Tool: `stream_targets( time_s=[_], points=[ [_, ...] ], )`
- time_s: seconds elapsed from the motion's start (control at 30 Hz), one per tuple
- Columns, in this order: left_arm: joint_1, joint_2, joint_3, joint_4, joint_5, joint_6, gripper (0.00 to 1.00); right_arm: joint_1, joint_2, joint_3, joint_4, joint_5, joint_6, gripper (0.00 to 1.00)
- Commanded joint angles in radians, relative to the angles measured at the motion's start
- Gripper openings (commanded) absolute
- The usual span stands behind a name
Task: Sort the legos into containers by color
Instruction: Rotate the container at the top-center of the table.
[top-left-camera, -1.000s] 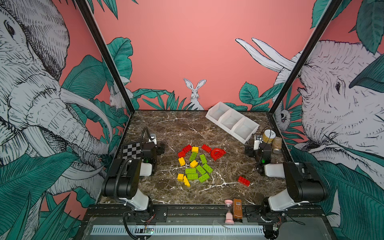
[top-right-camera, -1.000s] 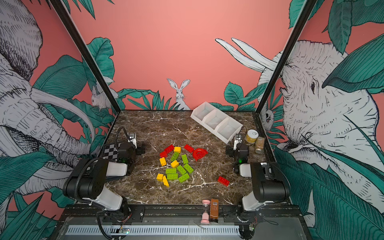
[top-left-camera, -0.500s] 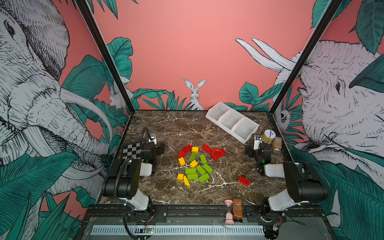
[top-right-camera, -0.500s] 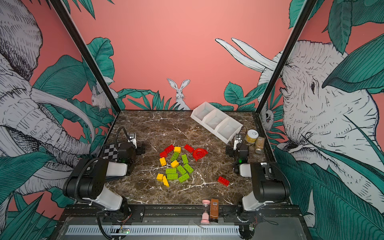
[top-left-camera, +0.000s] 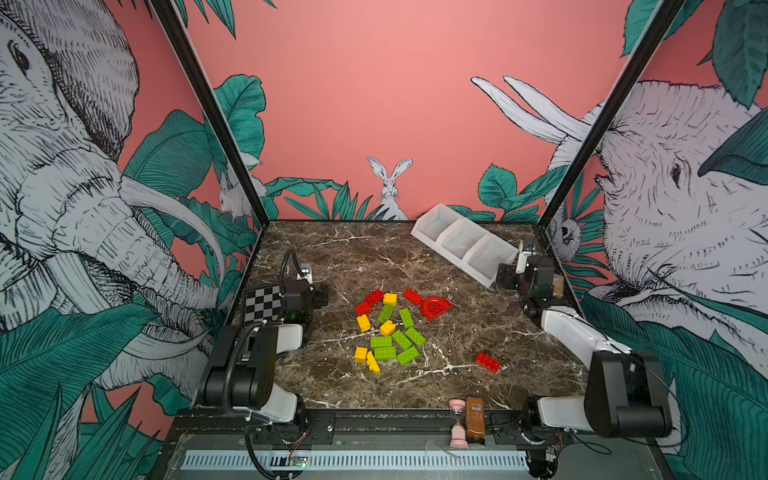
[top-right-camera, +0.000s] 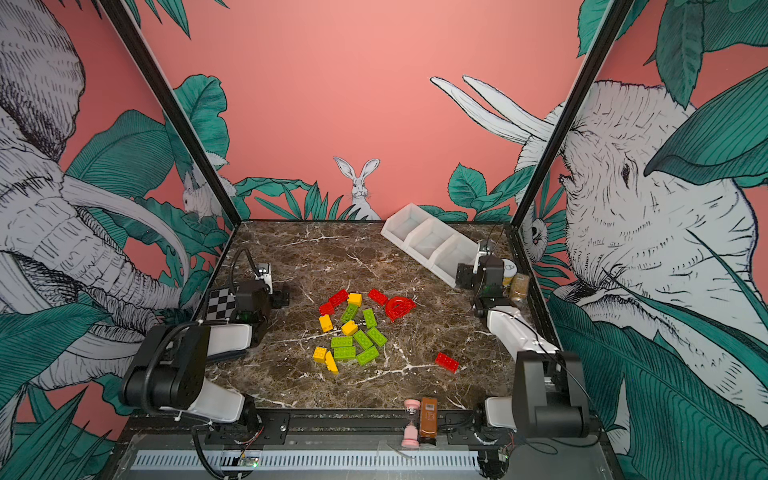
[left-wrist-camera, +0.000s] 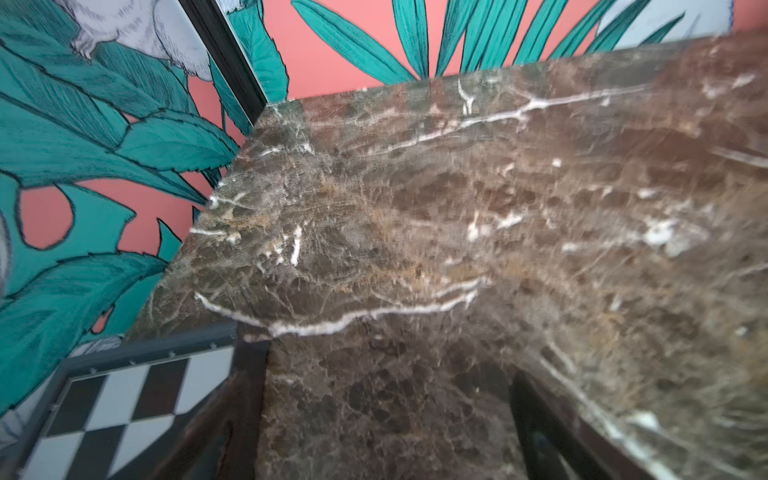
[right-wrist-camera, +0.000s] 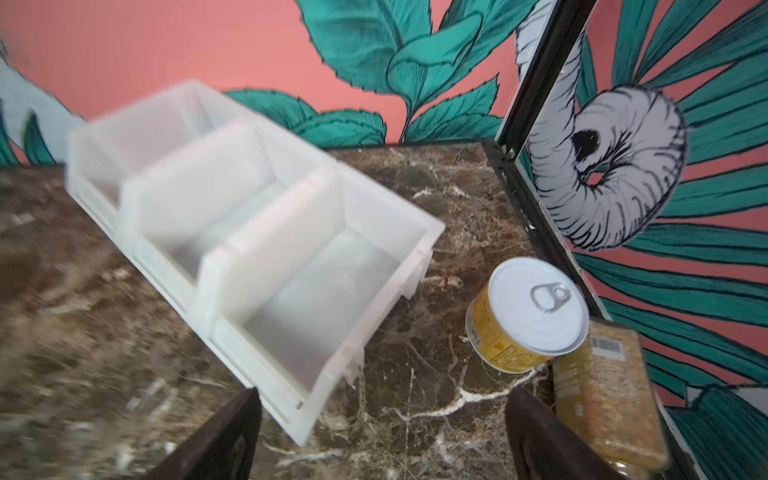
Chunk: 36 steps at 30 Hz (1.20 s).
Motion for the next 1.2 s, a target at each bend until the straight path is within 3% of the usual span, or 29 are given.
stream_targets(
  time_s=[0.0, 0.07, 0.2, 0.47, 0.8, 1.17],
  points=[
    [-0.006, -0.180, 0.089, -0.279, 0.103, -0.149, 0.98, 0.068, 0.010, 0.136, -0.394, -0.020, 0.167, 0.87],
    [-0.038, -0.255, 0.053, -0.244, 0.201, -0.179, 0.98, 0.113, 0.060, 0.198, -0.420, 0.006, 0.191, 0.87],
    [-0.137, -0.352, -0.041, -0.202, 0.164, -0.172, 0.98, 0.141, 0.208, 0.345, -0.482, -0.009, 0.223, 0.83],
    [-0.146, -0.487, -0.131, -0.153, 0.126, -0.177, 0.98, 0.196, 0.440, 0.538, -0.485, 0.086, 0.262, 0.83],
    [-0.146, -0.467, -0.123, -0.174, 0.128, -0.178, 0.98, 0.208, 0.629, 0.673, -0.463, 0.155, 0.302, 0.86],
    [-0.146, -0.446, -0.140, -0.143, 0.124, -0.167, 0.98, 0.199, 0.823, 0.868, -0.491, 0.215, 0.291, 0.81]
  ],
)
